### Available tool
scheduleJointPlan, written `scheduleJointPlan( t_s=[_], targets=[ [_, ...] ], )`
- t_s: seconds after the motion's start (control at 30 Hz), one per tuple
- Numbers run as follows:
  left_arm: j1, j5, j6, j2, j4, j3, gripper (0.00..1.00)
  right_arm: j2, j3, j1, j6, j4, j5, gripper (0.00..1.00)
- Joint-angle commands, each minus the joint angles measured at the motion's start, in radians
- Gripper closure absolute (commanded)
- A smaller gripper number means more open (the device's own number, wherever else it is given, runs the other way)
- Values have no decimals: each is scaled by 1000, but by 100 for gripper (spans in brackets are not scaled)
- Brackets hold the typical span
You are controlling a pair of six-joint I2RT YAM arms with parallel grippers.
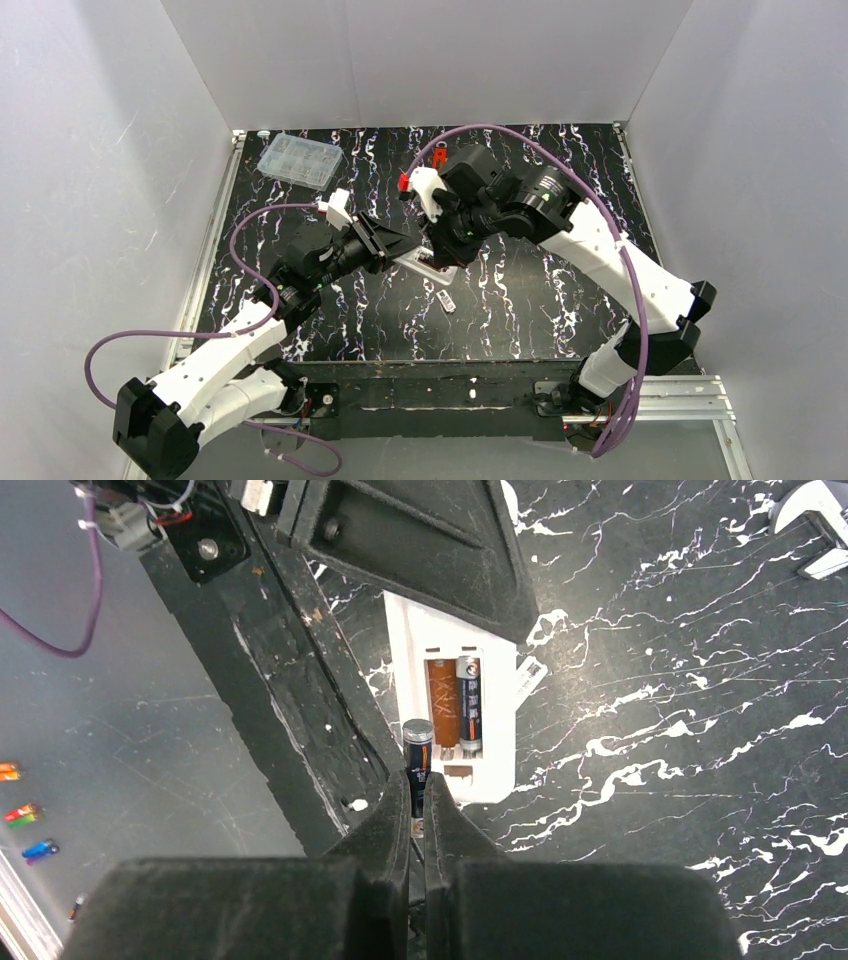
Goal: Load the batteries into the remote control
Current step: Load the battery into the remote control.
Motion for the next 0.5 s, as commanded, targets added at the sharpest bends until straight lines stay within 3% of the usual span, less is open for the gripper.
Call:
scheduleJointPlan(
  t_s=[0.0,0.47],
  targets=[
    [2,54,-39,-6,108,28,100,17,56,12,-45,-14,16,99],
    [1,118,-31,16,123,60,100,61,91,29,-69,-51,36,99]
  ],
)
